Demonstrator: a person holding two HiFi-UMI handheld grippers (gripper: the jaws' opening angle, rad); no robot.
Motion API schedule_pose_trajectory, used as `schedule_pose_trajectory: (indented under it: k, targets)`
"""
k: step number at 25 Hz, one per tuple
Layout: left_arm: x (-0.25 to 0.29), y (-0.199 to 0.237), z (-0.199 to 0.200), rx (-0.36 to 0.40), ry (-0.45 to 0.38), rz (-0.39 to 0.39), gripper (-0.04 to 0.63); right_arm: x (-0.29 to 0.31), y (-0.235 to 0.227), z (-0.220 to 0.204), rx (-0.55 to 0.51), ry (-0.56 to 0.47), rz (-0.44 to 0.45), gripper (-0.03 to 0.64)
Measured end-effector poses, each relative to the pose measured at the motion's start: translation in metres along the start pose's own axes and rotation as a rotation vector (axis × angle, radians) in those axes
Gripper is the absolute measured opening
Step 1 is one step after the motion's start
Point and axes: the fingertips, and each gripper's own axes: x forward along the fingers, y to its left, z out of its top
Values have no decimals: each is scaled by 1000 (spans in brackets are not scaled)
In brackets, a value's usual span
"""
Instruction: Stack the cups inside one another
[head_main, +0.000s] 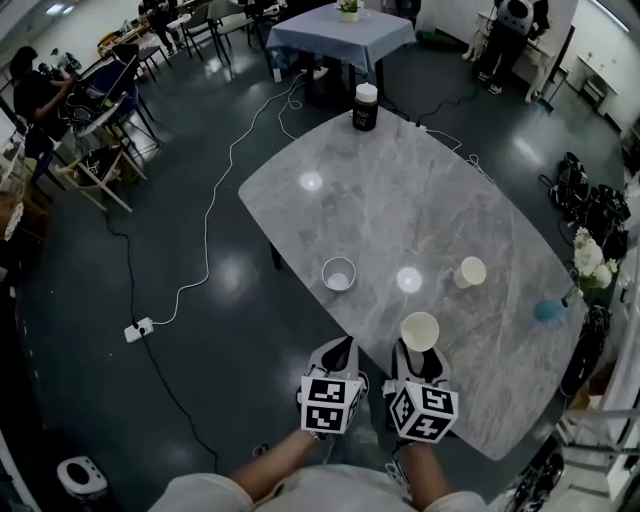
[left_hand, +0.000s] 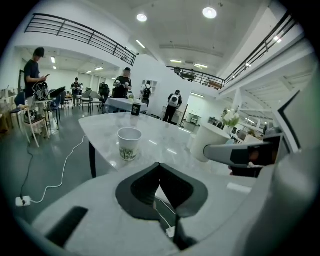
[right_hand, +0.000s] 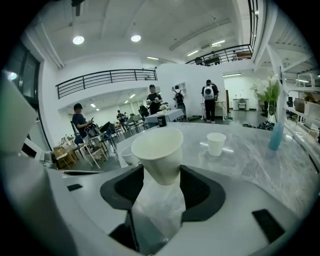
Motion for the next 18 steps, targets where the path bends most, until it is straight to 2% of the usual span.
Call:
schedule_pose_trajectory:
  k: [18]
  targets:
    - [-18,69,40,-111,-101,202,-5,54,75,56,-125,-14,223,209]
